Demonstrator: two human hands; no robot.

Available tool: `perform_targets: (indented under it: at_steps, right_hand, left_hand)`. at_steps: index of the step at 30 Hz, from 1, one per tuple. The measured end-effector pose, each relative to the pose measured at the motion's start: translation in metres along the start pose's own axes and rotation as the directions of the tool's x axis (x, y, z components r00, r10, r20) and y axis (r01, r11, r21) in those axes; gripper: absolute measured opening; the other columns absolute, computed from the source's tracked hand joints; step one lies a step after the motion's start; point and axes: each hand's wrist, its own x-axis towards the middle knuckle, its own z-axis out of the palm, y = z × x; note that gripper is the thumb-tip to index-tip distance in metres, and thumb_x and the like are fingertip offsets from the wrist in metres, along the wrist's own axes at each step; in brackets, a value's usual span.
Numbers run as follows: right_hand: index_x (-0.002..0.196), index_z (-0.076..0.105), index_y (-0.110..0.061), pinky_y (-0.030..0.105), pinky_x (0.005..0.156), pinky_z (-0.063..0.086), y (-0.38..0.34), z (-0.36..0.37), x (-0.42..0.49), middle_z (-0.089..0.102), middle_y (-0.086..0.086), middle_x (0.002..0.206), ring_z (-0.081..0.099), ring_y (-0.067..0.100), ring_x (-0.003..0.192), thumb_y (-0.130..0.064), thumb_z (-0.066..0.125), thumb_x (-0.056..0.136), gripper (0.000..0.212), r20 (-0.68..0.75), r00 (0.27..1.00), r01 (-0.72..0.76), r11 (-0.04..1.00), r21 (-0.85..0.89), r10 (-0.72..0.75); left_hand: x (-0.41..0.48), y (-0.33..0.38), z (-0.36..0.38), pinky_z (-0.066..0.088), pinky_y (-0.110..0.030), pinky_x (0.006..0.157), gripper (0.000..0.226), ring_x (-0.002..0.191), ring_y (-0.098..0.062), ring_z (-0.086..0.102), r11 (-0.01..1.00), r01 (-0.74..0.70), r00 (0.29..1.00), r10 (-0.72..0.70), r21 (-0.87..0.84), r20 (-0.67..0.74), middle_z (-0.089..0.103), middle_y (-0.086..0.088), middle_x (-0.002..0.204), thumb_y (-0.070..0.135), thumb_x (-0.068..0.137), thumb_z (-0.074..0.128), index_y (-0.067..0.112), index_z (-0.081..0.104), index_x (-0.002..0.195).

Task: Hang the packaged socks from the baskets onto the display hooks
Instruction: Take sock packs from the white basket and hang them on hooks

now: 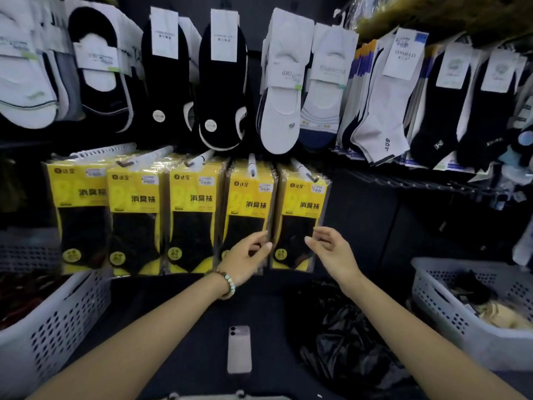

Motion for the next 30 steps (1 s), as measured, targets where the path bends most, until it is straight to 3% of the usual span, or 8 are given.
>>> perform_targets:
  at_steps: [4, 7, 11, 18, 22, 24, 27, 30]
  right_hand:
    - [0.12, 0.057, -0.017, 0.009, 0.072, 0.046, 0.038, 0.033, -0.057, 0.058, -0.007, 0.115, 0.056, 0.006, 0.101, -0.027, 0.066, 0.088, 0.034, 0.155, 0.986, -0.054, 0.998, -0.041, 0.06]
    - [0.119, 0.057, -0.015, 0.01, 0.075, 0.047, 0.099, 0.07, -0.107, 0.057, -0.005, 0.115, 0.057, 0.007, 0.098, -0.026, 0.066, 0.089, 0.034, 0.25, 0.943, -0.201, 0.975, -0.095, 0.219]
    - [0.118, 0.059, -0.006, 0.03, 0.092, 0.047, 0.187, 0.111, -0.175, 0.061, 0.009, 0.121, 0.059, 0.022, 0.109, -0.02, 0.067, 0.088, 0.034, 0.268, 0.834, -0.445, 0.875, -0.191, 0.483]
    - [0.113, 0.059, -0.002, 0.031, 0.085, 0.046, 0.282, 0.137, -0.243, 0.063, 0.014, 0.12, 0.059, 0.026, 0.108, -0.02, 0.069, 0.087, 0.033, 0.246, 0.623, -0.689, 0.67, -0.276, 0.743]
    - [0.122, 0.055, -0.007, 0.031, 0.088, 0.046, 0.313, 0.148, -0.254, 0.06, 0.013, 0.124, 0.057, 0.022, 0.104, -0.022, 0.067, 0.088, 0.039, 0.244, 0.552, -0.721, 0.604, -0.34, 0.797]
    - [0.127, 0.053, -0.008, 0.03, 0.091, 0.045, 0.326, 0.159, -0.254, 0.054, 0.014, 0.133, 0.055, 0.024, 0.113, -0.023, 0.067, 0.088, 0.045, 0.274, 0.537, -0.712, 0.603, -0.361, 0.798]
    - [0.138, 0.045, -0.009, 0.033, 0.105, 0.04, 0.341, 0.179, -0.255, 0.04, 0.01, 0.148, 0.043, 0.027, 0.131, -0.034, 0.069, 0.086, 0.063, 0.294, 0.519, -0.68, 0.596, -0.427, 0.803]
    - [0.147, 0.034, -0.016, 0.039, 0.109, 0.036, 0.355, 0.195, -0.257, 0.037, 0.007, 0.15, 0.038, 0.028, 0.136, -0.045, 0.067, 0.085, 0.076, 0.29, 0.516, -0.663, 0.591, -0.459, 0.806]
  left_hand:
    - [-0.067, -0.048, -0.005, 0.037, -0.019, 0.09, 0.042, 0.111, -0.003, 0.047, 0.992, 0.122, 0.992, -0.122, 0.008, 0.027, 0.052, 0.01, 0.124, 0.037, 0.095, 0.046, 0.024, 0.045, 0.135]
    - [-0.131, -0.108, 0.002, 0.038, -0.019, 0.089, 0.036, 0.11, -0.004, 0.048, 0.962, 0.271, 0.96, -0.272, 0.023, 0.07, 0.051, 0.011, 0.119, 0.033, 0.095, 0.047, 0.024, 0.049, 0.13]
    - [-0.225, -0.194, 0.015, 0.042, -0.022, 0.09, 0.029, 0.106, -0.014, 0.056, 0.865, 0.501, 0.866, -0.5, -0.025, 0.018, 0.059, 0.001, 0.114, 0.024, 0.094, 0.052, 0.016, 0.054, 0.122]
    - [-0.32, -0.301, 0.035, 0.046, -0.047, 0.094, 0.025, 0.105, -0.032, 0.059, 0.679, 0.734, 0.679, -0.734, 0.01, 0.015, 0.062, -0.015, 0.116, 0.024, 0.093, 0.054, 0.01, 0.061, 0.112]
    - [-0.323, -0.329, 0.041, 0.044, -0.048, 0.094, 0.038, 0.108, -0.033, 0.057, 0.622, 0.782, 0.622, -0.783, 0.048, 0.008, 0.062, -0.015, 0.117, 0.035, 0.093, 0.051, 0.009, 0.06, 0.119]
    - [-0.321, -0.339, 0.048, 0.046, -0.044, 0.091, 0.037, 0.106, -0.031, 0.058, 0.591, 0.805, 0.592, -0.806, 0.051, -0.006, 0.062, -0.011, 0.115, 0.037, 0.092, 0.052, 0.011, 0.059, 0.118]
    - [-0.32, -0.355, 0.062, 0.04, -0.044, 0.1, 0.046, 0.118, -0.03, 0.05, 0.572, 0.819, 0.573, -0.819, 0.044, -0.022, 0.052, -0.011, 0.131, 0.033, 0.091, 0.054, 0.015, 0.047, 0.133]
    - [-0.322, -0.371, 0.071, 0.032, -0.04, 0.107, 0.062, 0.129, -0.031, 0.04, 0.553, 0.832, 0.555, -0.831, 0.05, -0.048, 0.041, -0.014, 0.143, 0.028, 0.09, 0.058, 0.01, 0.031, 0.142]
